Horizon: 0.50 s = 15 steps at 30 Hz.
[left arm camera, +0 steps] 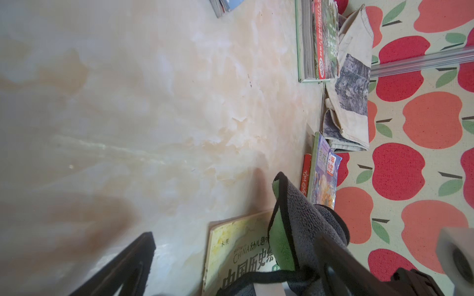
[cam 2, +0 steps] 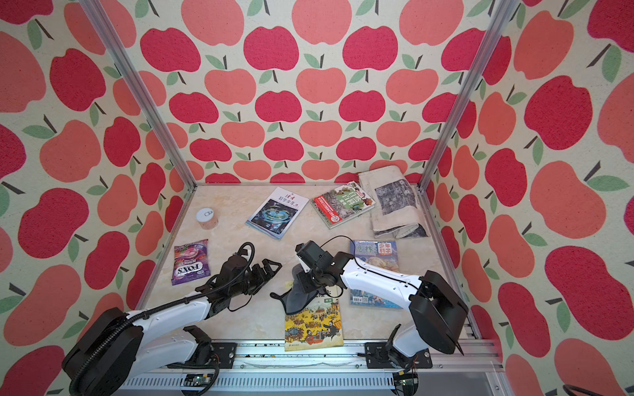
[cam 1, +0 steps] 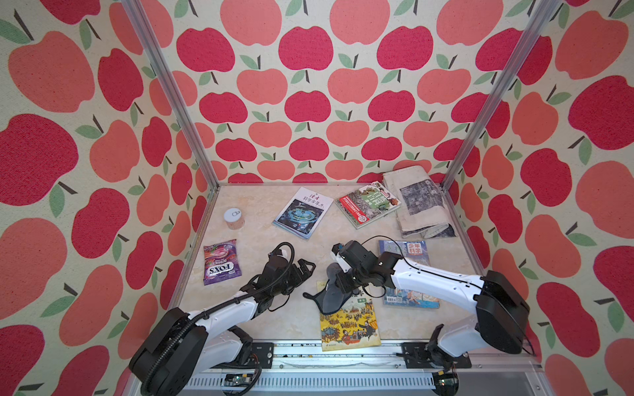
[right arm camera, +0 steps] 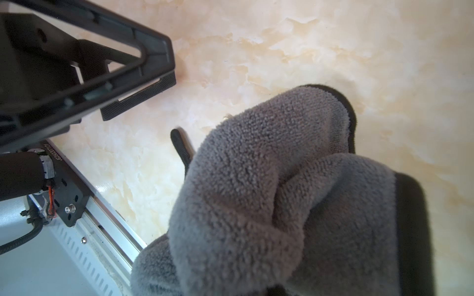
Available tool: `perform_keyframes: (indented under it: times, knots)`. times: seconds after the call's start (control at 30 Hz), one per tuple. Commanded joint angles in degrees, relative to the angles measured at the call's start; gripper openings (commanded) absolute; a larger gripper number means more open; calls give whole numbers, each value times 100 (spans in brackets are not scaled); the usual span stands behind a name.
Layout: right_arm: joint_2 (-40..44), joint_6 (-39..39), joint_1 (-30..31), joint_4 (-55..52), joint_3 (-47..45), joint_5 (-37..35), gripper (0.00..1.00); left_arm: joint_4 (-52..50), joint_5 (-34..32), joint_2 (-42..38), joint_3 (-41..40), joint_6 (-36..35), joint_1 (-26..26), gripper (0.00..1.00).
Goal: Wipe the cover of the book
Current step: Pick up the book from the center of the board.
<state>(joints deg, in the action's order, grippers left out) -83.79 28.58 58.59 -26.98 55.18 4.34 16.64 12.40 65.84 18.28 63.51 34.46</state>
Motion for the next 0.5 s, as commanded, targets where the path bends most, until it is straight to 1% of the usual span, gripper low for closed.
perform_keyframes:
  times: [0.0, 0.1, 0.2, 0.27, 0.37, 0.4, 0.47]
  knots:
    - [302, -44, 215, -491, -328, 92, 1, -302, -311, -112, -27, -15, 64, 99]
    - [652, 240, 450, -527, -829, 301, 1, -341, -258, -141, -27, -13, 94, 99]
    - [1202, 642, 581, -580, -1460, 299, 1, -488, -243, 8, 125, -31, 328, 99]
    - [1580, 893, 588, -903, -1770, -19, 1, -679, -178, 280, 313, 40, 501, 99]
    - [2049, 1219, 414, -1613, -2043, -585, 3, -627, 17, 733, 407, 402, 760, 99]
    - [2211, 1291, 314, -1712, -2147, -622, 3, -511, 51, 840, 375, 561, 857, 99]
    - [2424, 1406, 201, -1586, -2439, -494, 4, -377, 100, 1029, 372, 811, 1018, 99]
